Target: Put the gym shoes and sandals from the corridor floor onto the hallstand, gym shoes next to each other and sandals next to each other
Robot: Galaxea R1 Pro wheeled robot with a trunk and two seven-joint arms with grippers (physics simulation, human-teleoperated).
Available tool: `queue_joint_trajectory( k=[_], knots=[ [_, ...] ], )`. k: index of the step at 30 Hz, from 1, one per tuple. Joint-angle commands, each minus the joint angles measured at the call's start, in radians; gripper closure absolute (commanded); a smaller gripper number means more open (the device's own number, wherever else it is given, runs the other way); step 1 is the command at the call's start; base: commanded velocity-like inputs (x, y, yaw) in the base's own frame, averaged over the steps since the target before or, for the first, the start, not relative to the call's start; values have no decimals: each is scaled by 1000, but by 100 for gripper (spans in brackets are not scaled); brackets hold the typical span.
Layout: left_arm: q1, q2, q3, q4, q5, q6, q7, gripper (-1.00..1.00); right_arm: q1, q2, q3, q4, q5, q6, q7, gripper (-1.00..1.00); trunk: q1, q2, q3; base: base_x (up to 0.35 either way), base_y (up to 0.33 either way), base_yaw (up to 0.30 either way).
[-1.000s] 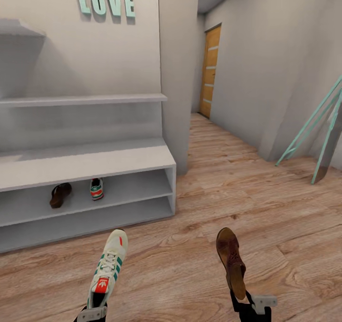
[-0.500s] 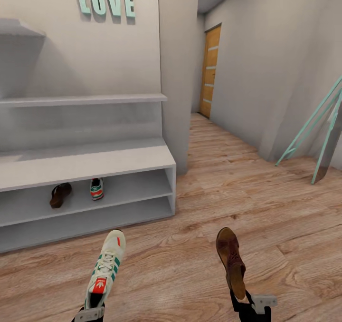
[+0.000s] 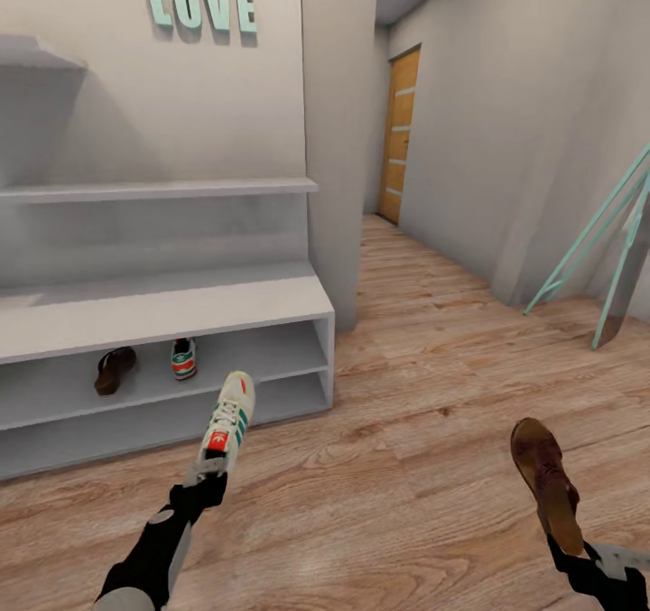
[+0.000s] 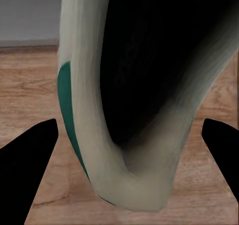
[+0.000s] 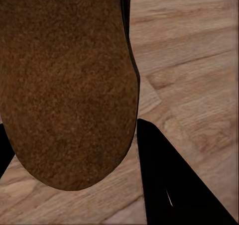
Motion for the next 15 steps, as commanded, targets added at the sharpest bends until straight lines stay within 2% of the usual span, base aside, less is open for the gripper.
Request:
queue_joint_trajectory(
  k=[1, 4, 8, 12, 15],
  knots=[
    [-12, -3, 9, -2, -9, 17, -9, 100, -1, -3, -7, -7, -4, 15, 10, 100, 0, 0, -1, 0, 0, 0],
    [-64, -6, 9, -2, -6, 91, -5, 100, -1, -14, -7, -53, -26, 81, 8, 100, 0, 0, -1, 0, 0, 0],
    [-122, -7, 10, -2, -3, 177, 25, 100, -1, -18, -8, -131, -35, 151, 5, 100, 0, 0, -1, 0, 0, 0],
    [-192, -7, 10, 10, 0, 237, 82, 100, -1, -19, -9, -277, -38, 313, 7, 100, 0, 0, -1, 0, 0, 0],
    [-224, -5, 14, 44, 0, 267, 104, 100, -1, -19, -9, -408, -45, 418, 7, 100, 0, 0, -1, 0, 0, 0]
  ],
)
